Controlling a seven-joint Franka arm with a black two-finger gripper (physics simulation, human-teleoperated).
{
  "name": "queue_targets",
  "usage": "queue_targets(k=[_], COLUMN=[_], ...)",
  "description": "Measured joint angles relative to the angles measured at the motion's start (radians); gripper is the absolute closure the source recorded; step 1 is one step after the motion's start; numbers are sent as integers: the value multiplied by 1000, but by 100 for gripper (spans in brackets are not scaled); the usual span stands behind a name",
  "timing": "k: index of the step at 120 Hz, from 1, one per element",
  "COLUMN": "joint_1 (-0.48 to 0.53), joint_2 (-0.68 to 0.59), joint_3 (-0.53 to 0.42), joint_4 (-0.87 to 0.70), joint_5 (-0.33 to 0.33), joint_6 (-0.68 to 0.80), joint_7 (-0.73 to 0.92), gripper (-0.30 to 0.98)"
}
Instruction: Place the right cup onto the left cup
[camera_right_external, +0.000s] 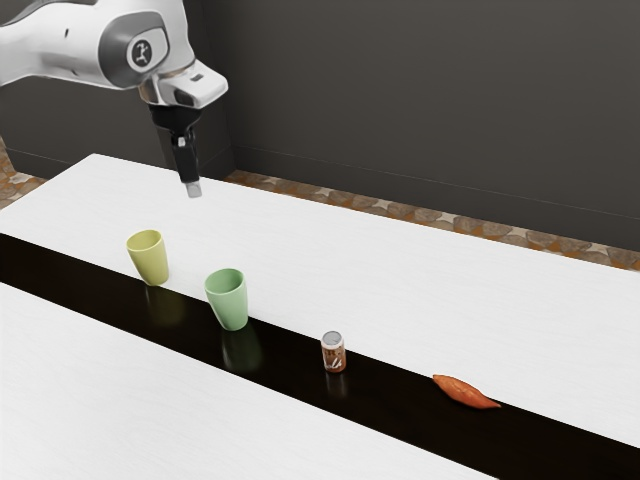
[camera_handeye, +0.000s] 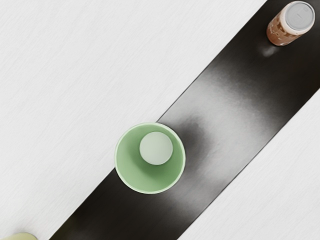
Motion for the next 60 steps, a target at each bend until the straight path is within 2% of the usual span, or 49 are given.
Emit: queue_targets(k=[16, 60], joint_1=[-6, 59], joint_2=[33, 252], joint_3=[0, 4], joint_4=[-1, 36], joint_5=[-3, -27], joint_6=[19, 128], joint_7=[-1, 41], gripper=[0, 0])
